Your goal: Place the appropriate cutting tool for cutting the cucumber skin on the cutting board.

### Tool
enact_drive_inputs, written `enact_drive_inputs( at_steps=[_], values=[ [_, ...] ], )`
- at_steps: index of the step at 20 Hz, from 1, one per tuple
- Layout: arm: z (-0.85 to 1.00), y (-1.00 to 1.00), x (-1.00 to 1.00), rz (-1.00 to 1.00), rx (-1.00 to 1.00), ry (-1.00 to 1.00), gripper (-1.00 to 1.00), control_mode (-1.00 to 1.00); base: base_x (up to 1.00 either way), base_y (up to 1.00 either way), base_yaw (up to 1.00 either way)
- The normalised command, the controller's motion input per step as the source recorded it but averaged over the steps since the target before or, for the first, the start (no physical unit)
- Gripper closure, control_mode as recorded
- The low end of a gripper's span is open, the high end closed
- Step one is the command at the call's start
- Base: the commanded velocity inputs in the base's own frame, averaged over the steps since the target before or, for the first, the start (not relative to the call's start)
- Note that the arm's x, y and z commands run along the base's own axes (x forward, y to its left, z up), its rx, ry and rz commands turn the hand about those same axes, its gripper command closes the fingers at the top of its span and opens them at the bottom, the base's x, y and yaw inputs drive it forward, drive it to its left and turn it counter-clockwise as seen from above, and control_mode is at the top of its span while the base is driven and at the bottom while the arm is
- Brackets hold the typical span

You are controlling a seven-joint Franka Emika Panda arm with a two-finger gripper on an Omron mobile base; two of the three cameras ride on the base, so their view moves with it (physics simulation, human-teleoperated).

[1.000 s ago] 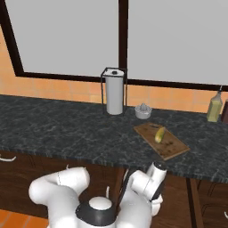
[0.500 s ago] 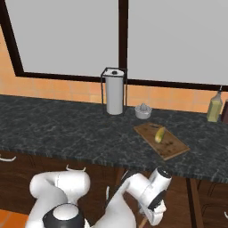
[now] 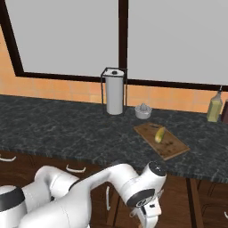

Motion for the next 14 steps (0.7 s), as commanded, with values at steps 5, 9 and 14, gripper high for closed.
enact_drive_inputs(
  at_steps=[5, 9, 14],
  values=[
    [1.00, -0.04, 0.41, -0.16, -0.06, -0.07, 1.00, -1.00, 0.00, 0.00, 0.00],
    [1.00, -0.32, 0.87, -0.10, -0.01, -0.06, 1.00, -1.00, 0.00, 0.00, 0.00],
    [1.00, -0.68, 1.00, 0.00, 0.00, 0.00, 1.00, -1.00, 0.00, 0.00, 0.00]
  ],
)
